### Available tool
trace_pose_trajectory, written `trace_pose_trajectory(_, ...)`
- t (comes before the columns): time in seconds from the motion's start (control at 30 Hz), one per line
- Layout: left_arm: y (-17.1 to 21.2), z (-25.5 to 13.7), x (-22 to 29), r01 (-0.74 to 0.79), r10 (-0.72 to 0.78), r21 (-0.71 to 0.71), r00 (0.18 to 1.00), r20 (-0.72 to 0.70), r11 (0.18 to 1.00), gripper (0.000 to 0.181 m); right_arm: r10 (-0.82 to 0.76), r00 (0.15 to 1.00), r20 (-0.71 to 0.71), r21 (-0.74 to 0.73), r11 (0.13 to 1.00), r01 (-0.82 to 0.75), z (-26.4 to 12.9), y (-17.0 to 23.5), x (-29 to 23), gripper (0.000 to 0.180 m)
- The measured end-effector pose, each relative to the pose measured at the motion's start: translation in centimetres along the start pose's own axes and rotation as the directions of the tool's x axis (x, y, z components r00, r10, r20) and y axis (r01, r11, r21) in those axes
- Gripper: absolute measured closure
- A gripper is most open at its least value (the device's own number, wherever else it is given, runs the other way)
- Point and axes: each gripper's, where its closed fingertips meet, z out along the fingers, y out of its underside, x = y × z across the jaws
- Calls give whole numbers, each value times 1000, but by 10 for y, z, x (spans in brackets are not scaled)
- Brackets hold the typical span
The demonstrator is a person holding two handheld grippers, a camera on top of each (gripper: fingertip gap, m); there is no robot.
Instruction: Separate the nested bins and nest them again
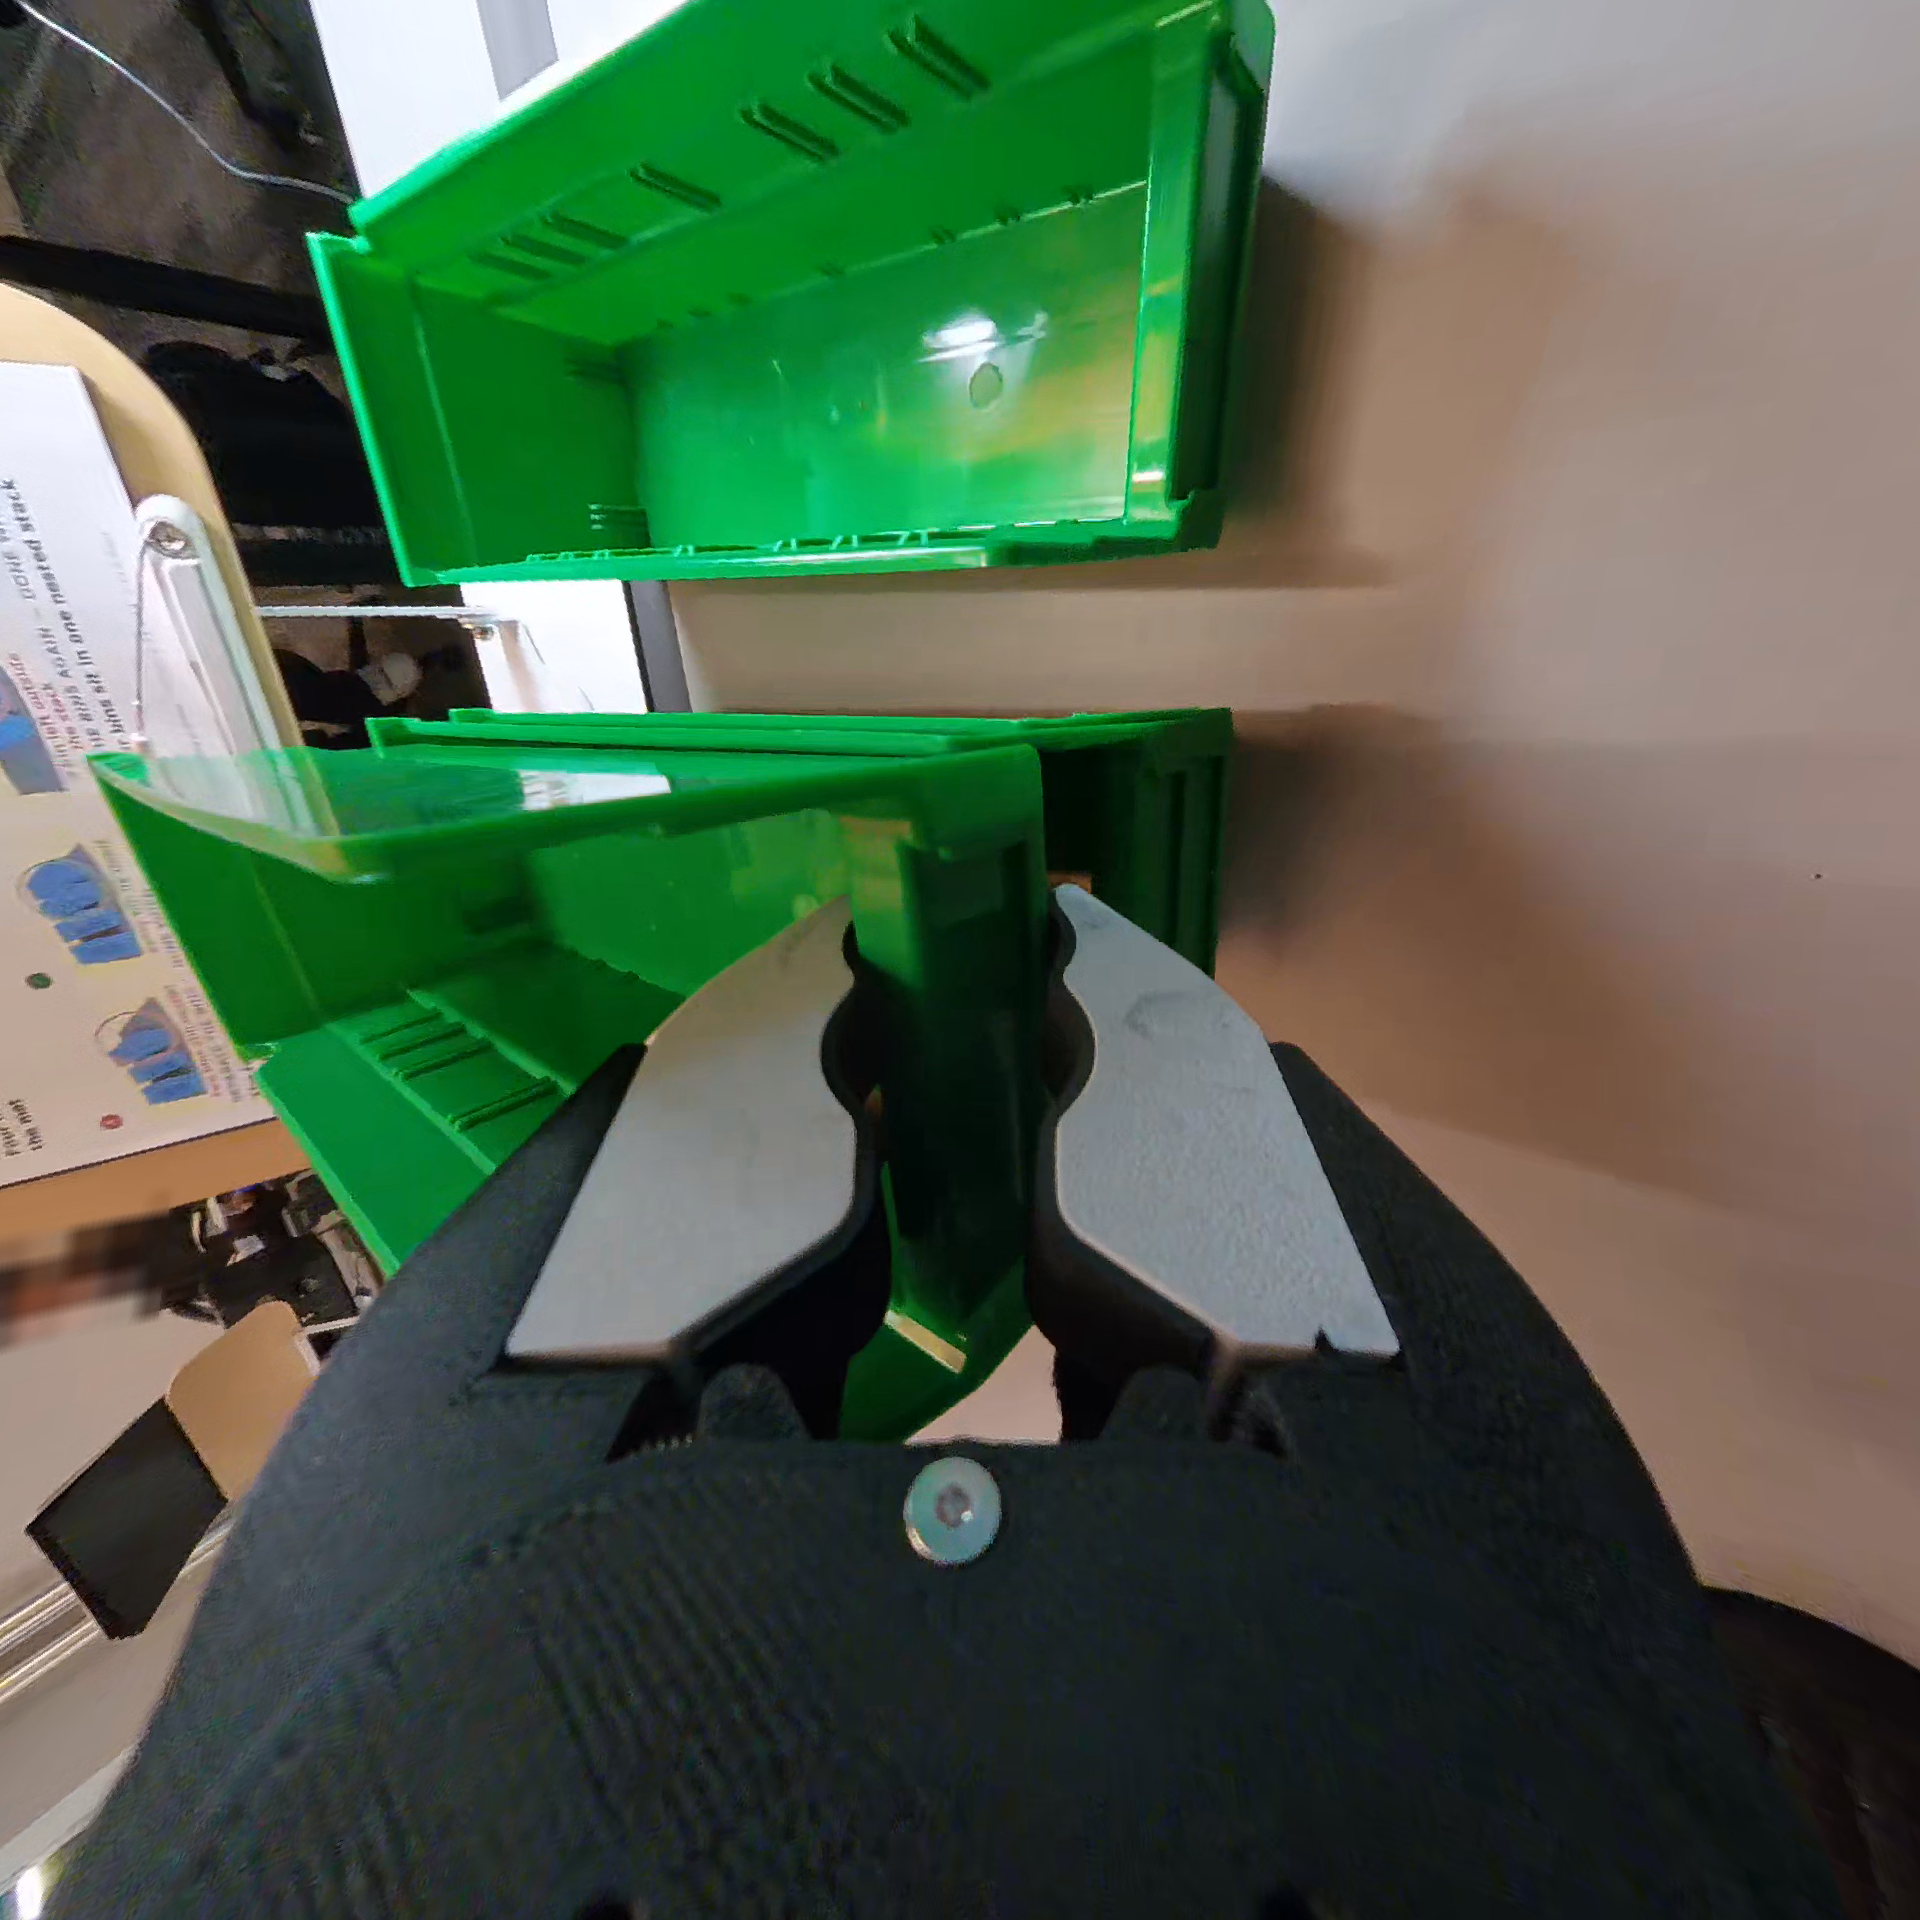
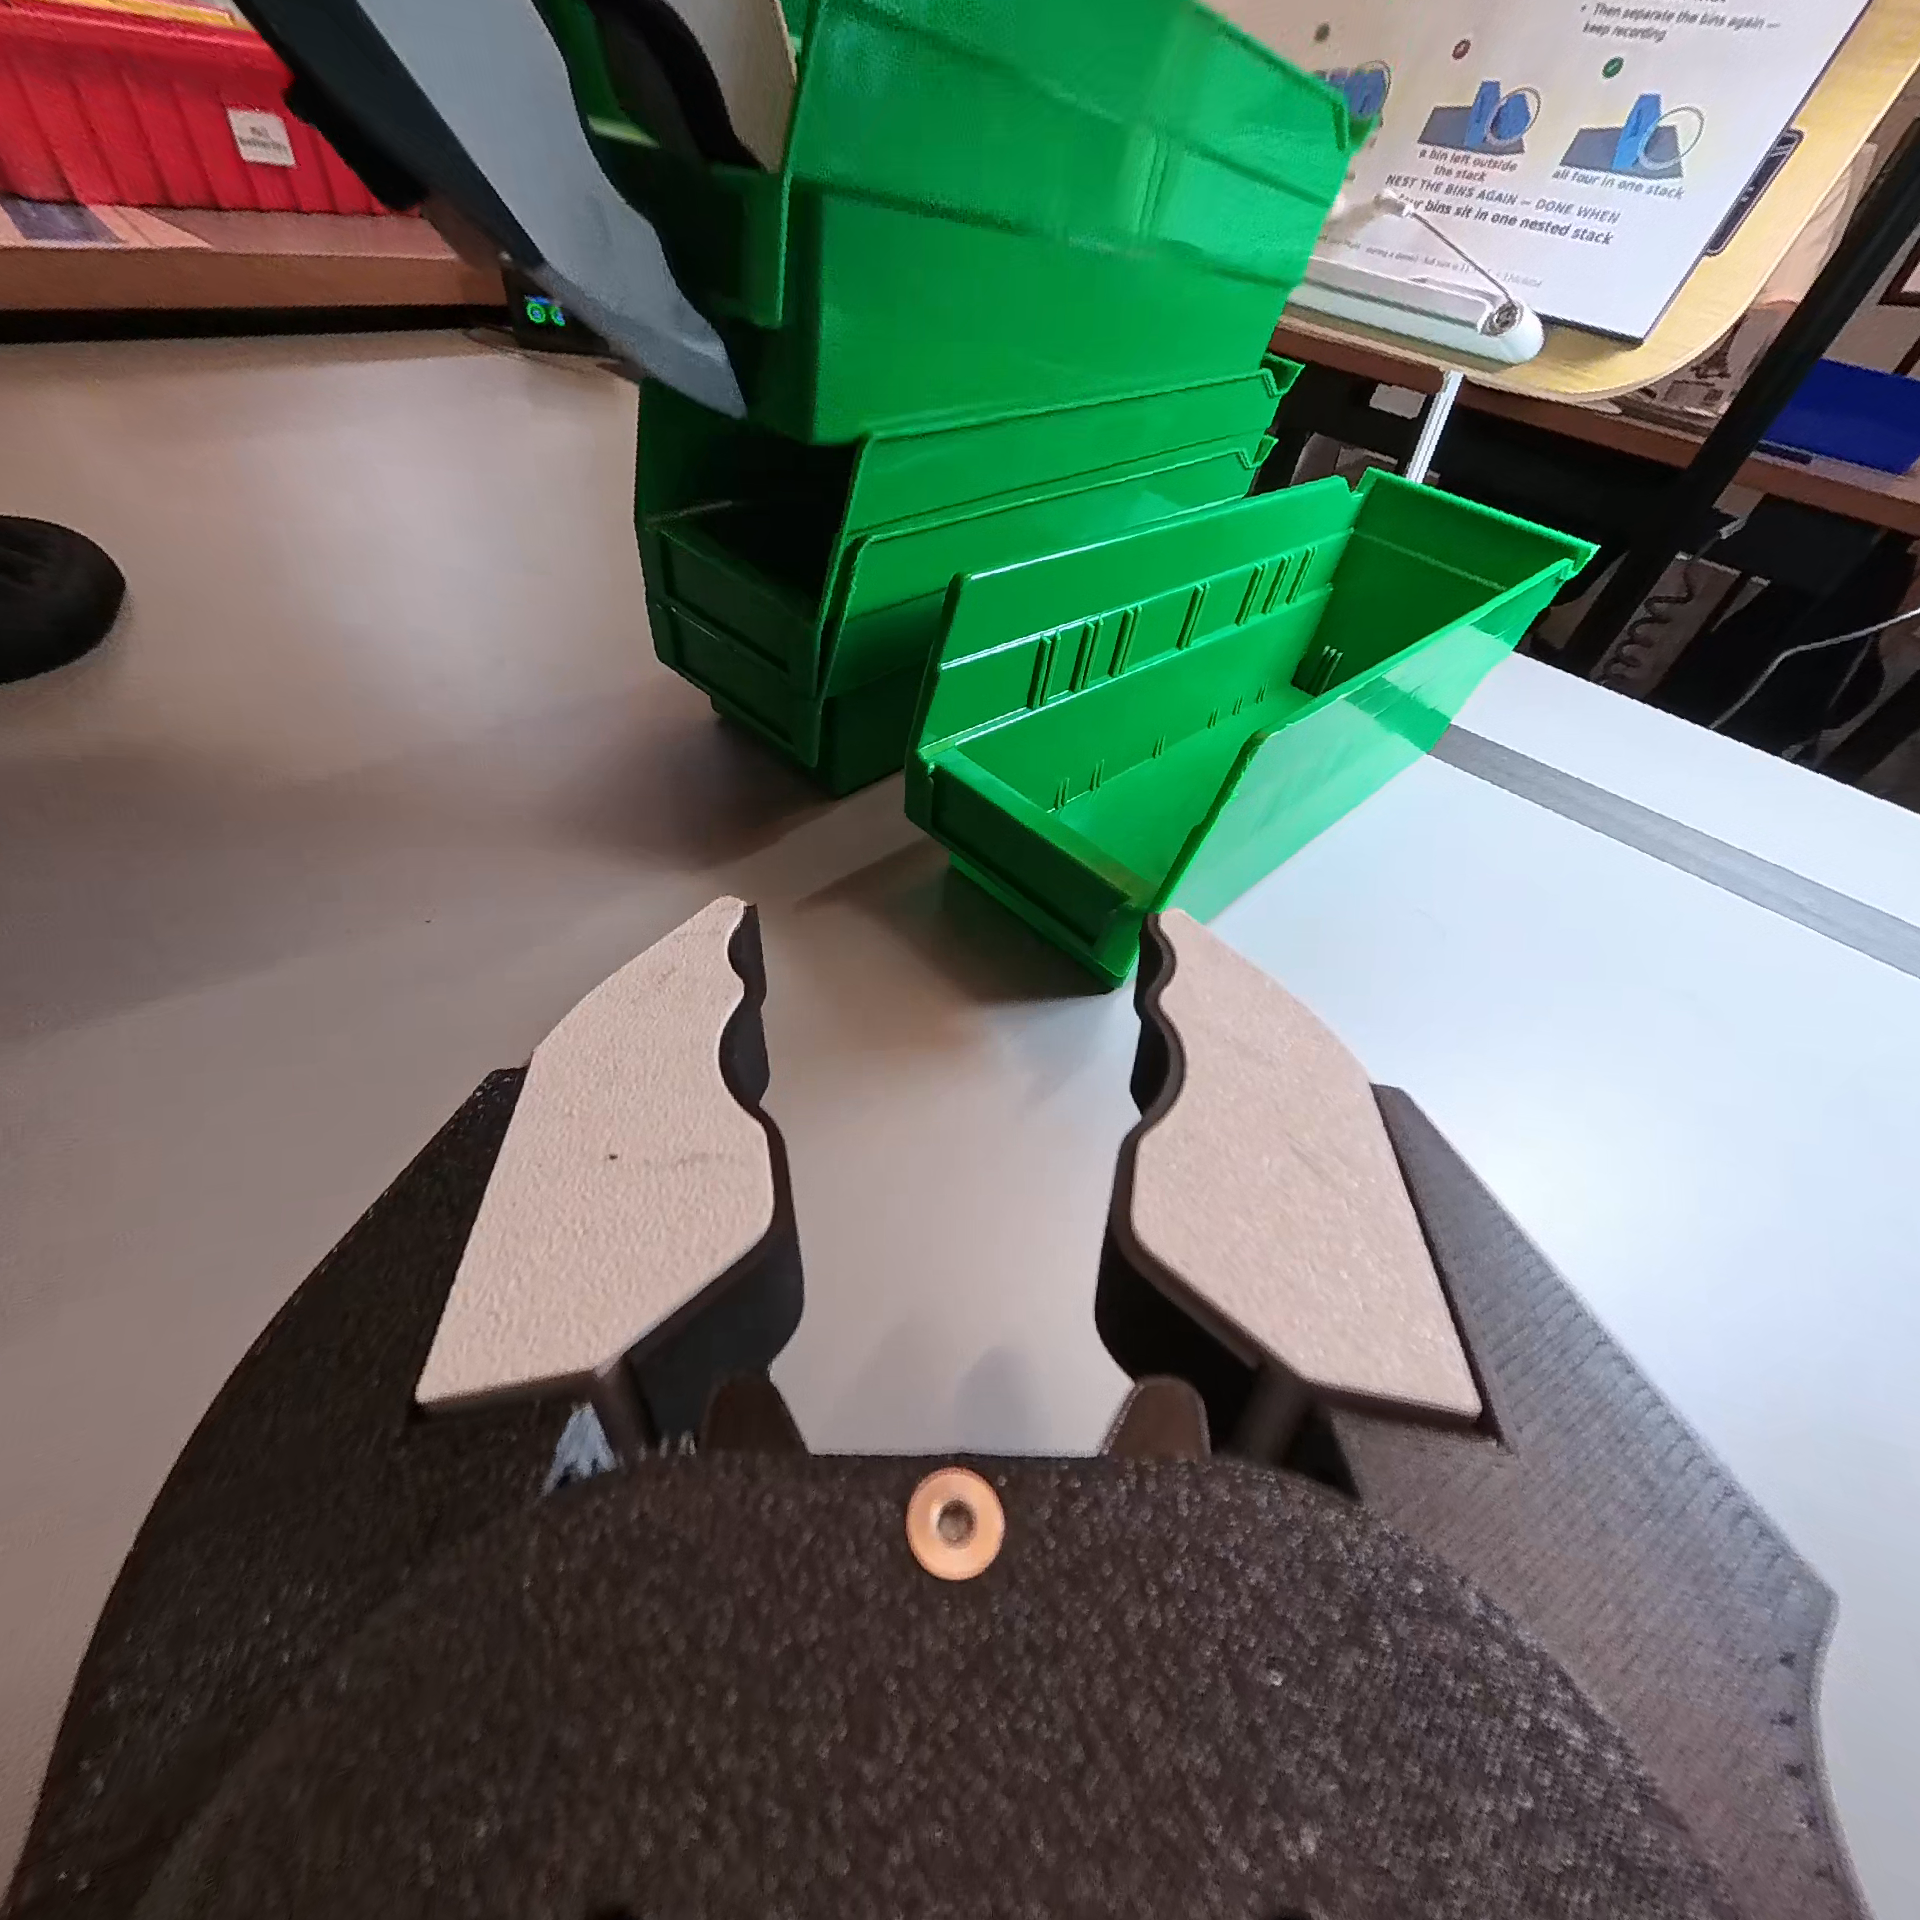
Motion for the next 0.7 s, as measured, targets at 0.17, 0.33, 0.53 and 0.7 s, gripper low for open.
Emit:
trace_pose_trajectory(0.17,4,18,5,7,-7,13,1000,-4,1000,152,-2,1000,-2,5,1000,2,-1,-1,0,111)
trace_pose_trajectory(0.33,13,32,6,17,-18,38,1000,20,999,140,-4,1000,-1,-1,1000,4,0,1,-1,111)
trace_pose_trajectory(0.53,-2,7,14,145,-142,234,989,-31,961,129,1,1000,1,-7,1000,-1,1,2,-1,112)
trace_pose_trajectory(0.7,-7,-36,24,318,-302,460,947,-110,829,129,-14,1000,-1,-9,1000,14,1,1,-2,112)
